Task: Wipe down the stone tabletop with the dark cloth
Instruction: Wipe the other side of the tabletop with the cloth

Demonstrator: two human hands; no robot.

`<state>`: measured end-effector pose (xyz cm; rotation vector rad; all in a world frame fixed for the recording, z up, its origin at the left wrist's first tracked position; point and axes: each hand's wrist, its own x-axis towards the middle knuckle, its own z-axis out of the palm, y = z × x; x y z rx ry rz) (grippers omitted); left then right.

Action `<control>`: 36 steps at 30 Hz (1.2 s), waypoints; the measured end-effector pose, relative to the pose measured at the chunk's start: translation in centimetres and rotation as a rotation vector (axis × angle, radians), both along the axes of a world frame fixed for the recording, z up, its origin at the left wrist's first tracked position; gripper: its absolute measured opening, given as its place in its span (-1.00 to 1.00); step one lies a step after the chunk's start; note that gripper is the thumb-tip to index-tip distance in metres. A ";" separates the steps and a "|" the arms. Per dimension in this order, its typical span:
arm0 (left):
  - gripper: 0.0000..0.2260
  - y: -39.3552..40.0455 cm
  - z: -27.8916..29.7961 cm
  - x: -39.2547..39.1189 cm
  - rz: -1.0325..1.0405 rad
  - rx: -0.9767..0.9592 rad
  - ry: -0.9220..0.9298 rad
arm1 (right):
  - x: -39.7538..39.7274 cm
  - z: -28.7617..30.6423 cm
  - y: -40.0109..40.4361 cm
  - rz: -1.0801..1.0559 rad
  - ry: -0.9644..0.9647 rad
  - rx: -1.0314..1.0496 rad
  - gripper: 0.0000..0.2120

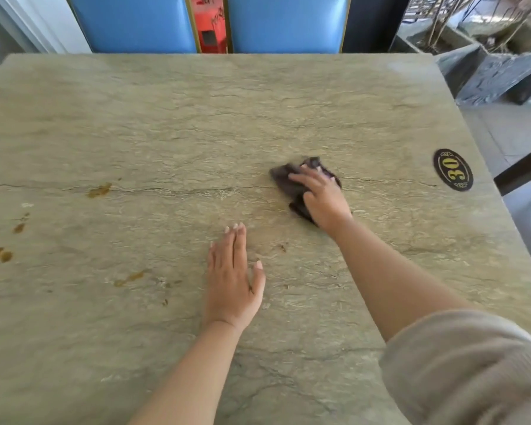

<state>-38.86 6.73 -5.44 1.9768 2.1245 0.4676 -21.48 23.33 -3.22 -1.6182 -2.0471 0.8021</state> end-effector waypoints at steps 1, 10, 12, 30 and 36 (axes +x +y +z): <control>-0.40 0.0 0.0 0.0 -0.002 -0.001 0.011 | -0.3 0.0 1.3 -0.070 -0.068 -0.021 -0.52; -0.39 -0.1 0.5 0.0 0.015 0.040 -0.094 | -8.8 0.0 -0.3 0.443 0.033 -0.141 -0.50; -0.40 -0.2 0.5 0.0 0.014 0.049 -0.107 | -7.2 0.5 -1.2 0.487 0.115 -0.182 -0.51; -0.38 0.0 1.2 -1.1 0.014 0.051 -0.456 | -5.0 1.7 -14.8 -0.089 0.362 -0.390 -0.52; -0.49 -0.2 4.2 -6.6 -0.055 -0.003 -0.667 | -5.7 5.7 -13.1 -0.636 0.720 -0.337 -0.51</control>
